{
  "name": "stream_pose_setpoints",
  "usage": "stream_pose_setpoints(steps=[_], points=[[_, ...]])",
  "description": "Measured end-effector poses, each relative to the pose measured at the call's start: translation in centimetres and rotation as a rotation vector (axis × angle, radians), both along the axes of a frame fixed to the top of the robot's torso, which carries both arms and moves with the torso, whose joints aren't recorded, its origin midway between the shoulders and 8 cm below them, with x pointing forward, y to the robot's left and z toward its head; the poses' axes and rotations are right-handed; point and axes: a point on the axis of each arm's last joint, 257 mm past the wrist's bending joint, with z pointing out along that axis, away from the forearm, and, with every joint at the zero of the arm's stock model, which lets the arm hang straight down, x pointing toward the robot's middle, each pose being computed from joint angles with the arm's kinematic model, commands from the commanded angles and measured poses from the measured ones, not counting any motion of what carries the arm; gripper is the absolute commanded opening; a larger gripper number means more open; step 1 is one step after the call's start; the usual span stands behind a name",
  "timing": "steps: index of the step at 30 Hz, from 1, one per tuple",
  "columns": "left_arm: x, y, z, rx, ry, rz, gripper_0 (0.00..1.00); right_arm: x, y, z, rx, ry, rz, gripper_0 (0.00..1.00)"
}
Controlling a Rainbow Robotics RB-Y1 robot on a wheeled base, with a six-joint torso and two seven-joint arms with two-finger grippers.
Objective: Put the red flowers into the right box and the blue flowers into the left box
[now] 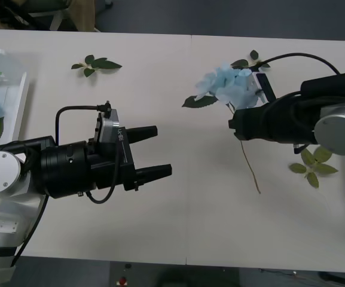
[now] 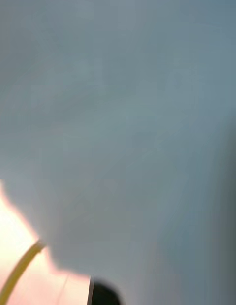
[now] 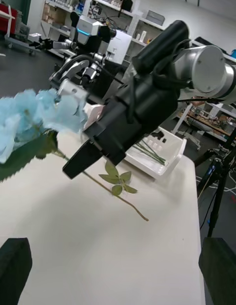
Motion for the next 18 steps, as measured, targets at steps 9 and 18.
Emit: stream_pose_setpoints(steps=[9, 18], points=[[0.0, 0.0, 0.0, 0.0, 0.001, 0.0, 1.0, -3.0, 2.8, 7.9, 0.297, -0.227, 0.132, 0.0], [0.0, 0.0, 0.0, 0.0, 0.001, 0.0, 1.0, -7.7, 8.7, 10.0, 0.287, -0.393, 0.471, 0.0]])
